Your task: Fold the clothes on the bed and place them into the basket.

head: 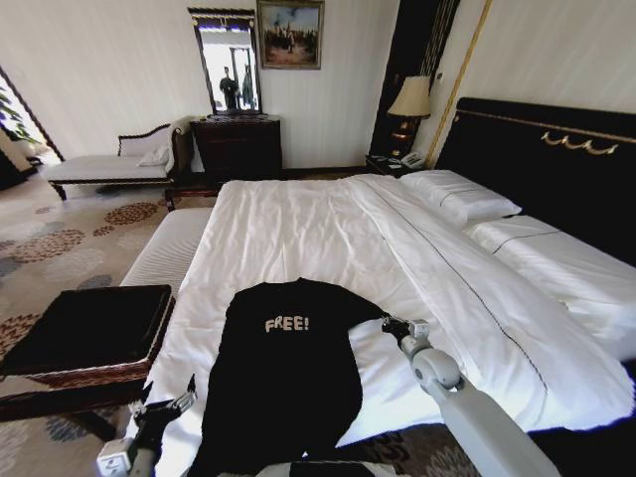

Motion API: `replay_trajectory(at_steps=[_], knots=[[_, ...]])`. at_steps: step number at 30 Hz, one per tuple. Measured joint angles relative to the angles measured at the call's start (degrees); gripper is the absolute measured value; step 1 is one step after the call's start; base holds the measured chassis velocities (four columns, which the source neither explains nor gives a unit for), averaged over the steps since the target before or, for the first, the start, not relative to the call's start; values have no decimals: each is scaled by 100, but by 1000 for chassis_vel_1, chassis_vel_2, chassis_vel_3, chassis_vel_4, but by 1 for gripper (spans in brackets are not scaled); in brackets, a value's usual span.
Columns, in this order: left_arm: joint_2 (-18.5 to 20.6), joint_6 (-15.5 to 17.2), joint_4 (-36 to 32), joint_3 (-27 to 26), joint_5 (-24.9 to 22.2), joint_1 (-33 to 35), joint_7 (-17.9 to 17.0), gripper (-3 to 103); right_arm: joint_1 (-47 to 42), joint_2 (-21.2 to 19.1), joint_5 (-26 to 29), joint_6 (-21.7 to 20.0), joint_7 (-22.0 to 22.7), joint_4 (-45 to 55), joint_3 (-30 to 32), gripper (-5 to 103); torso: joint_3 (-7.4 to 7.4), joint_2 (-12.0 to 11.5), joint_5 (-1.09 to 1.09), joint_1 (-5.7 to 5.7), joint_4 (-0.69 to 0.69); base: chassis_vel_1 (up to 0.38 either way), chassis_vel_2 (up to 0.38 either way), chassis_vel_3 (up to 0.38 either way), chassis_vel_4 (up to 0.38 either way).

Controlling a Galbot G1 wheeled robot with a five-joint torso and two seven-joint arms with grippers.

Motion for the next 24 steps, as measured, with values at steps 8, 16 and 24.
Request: replay_trajectory(at_steps=[8,16,24], knots=[[367,302,124,687,-1436,-486,9,100,-394,61,-214,141,-87,241,125,28,0,0,-1,0,-2,0,0,0,0],[386,273,386,1029,-2184,-1016,116,100,-672,39,-276,226,-166,360,265,60,0,0,0,0,-1,0,0,0,0],[273,294,771,1214,-2357,-1727,7,103,-737,23,-282,246,-177,403,306,87,0,0,0,0,-1,0,0,0,0]])
